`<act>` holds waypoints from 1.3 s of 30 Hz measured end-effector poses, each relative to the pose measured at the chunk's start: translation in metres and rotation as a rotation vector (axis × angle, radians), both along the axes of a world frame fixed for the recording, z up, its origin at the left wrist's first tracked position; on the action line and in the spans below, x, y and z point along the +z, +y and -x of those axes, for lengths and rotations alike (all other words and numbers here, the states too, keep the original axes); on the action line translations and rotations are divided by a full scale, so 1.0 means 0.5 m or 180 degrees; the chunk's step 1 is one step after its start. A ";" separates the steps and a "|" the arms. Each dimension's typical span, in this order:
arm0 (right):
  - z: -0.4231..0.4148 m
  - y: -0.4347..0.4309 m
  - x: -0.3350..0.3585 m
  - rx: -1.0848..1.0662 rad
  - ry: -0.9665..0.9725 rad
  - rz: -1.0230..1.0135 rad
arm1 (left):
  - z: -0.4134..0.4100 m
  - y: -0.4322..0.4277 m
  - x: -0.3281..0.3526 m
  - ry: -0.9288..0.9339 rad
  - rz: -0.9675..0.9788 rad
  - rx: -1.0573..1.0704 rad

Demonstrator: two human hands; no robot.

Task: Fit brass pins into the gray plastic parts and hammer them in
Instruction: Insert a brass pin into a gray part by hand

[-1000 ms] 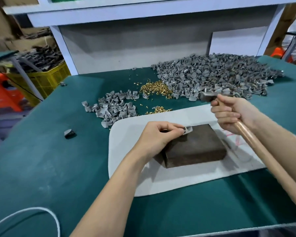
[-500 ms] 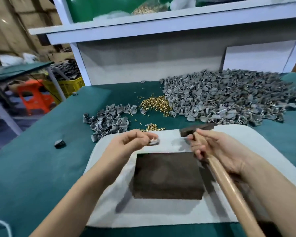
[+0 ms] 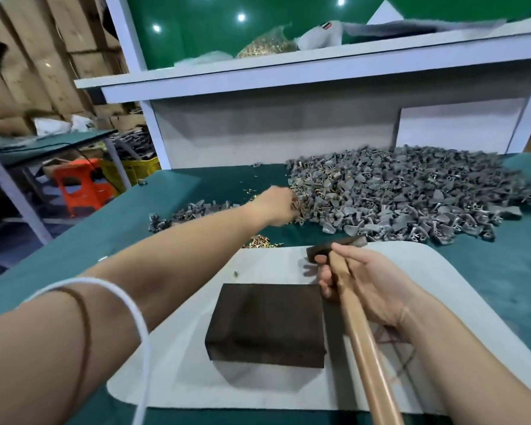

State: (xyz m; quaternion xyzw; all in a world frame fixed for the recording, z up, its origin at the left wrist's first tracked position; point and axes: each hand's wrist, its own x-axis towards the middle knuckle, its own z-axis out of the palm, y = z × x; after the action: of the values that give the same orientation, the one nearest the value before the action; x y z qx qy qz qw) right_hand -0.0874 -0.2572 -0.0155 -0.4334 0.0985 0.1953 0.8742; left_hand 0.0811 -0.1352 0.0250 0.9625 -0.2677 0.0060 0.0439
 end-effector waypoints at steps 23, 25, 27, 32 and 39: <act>-0.006 -0.006 0.001 0.0054 0.0201 0.0043 | -0.046 0.191 -0.013 -0.0381 0.0325 0.0250; -0.009 -0.006 0.004 0.0039 0.0261 0.0100 | -0.052 0.217 -0.010 -0.0313 -0.0468 0.0371; -0.015 0.003 0.006 -0.0143 0.0337 0.0294 | -0.050 0.223 -0.018 -0.0211 -0.0834 0.0270; -0.038 0.042 -0.018 -0.1431 -0.0148 0.2416 | -0.044 0.208 -0.036 -0.0294 -0.0965 0.0313; -0.016 0.022 -0.010 -0.1514 -0.0486 0.5936 | -0.046 0.208 -0.030 -0.0252 -0.0801 0.0416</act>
State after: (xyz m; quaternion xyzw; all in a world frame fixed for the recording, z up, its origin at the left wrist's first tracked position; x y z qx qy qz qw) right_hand -0.0796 -0.2463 -0.0208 -0.9338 0.2421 -0.1723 0.1994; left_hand 0.1041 -0.0312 0.0098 0.9748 -0.2046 0.0133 -0.0881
